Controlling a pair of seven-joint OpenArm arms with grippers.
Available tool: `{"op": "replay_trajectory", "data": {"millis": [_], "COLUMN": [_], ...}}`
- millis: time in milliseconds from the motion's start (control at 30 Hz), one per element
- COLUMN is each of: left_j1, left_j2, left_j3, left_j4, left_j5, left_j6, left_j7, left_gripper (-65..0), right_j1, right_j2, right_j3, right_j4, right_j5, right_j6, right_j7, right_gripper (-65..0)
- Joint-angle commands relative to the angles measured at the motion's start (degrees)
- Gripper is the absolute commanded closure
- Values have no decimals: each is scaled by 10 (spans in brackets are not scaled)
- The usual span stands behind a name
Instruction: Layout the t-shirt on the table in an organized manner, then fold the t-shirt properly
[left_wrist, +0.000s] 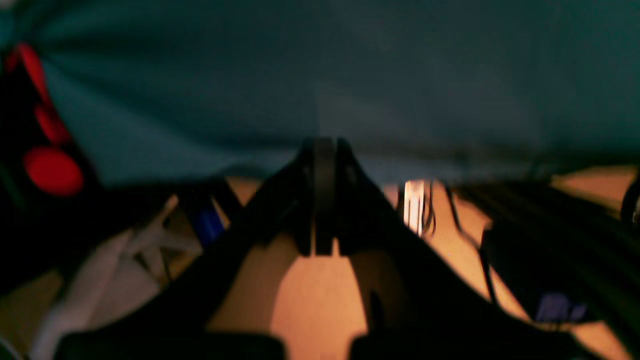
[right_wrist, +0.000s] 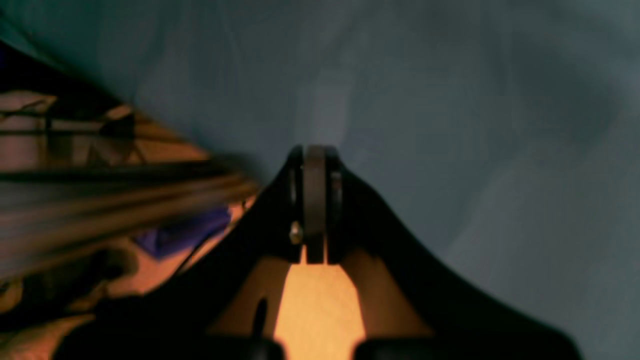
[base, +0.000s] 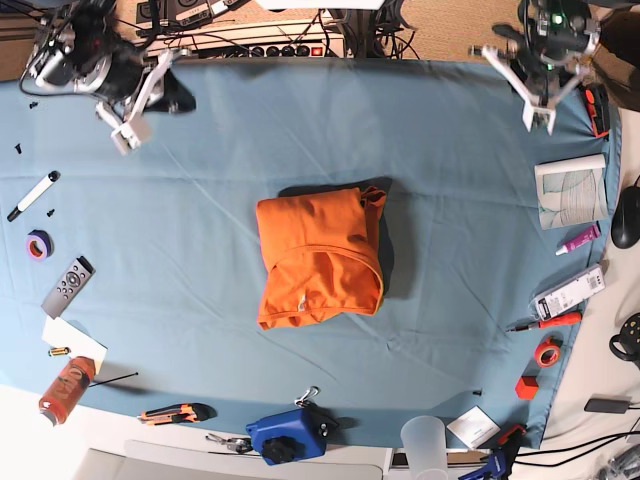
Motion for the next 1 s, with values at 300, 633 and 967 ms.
{"op": "replay_trajectory", "data": {"millis": [300, 633, 967], "left_j1": [119, 166, 127], "left_j2": [-3, -3, -3], "left_j3": [-2, -2, -1], "left_j4": [11, -29, -224], "left_j5": [1, -28, -54], "left_j6": [11, 6, -40], "left_j7": [0, -3, -39], "left_gripper": [0, 0, 0], "right_j1": [-116, -178, -150], "right_j2": [7, 8, 8], "right_j3": [4, 3, -32], "right_j4": [8, -90, -238], "right_j5": [10, -53, -122], "right_j6": [1, 1, 1], "right_j7": [8, 8, 8], "right_gripper": [0, 0, 0]}}
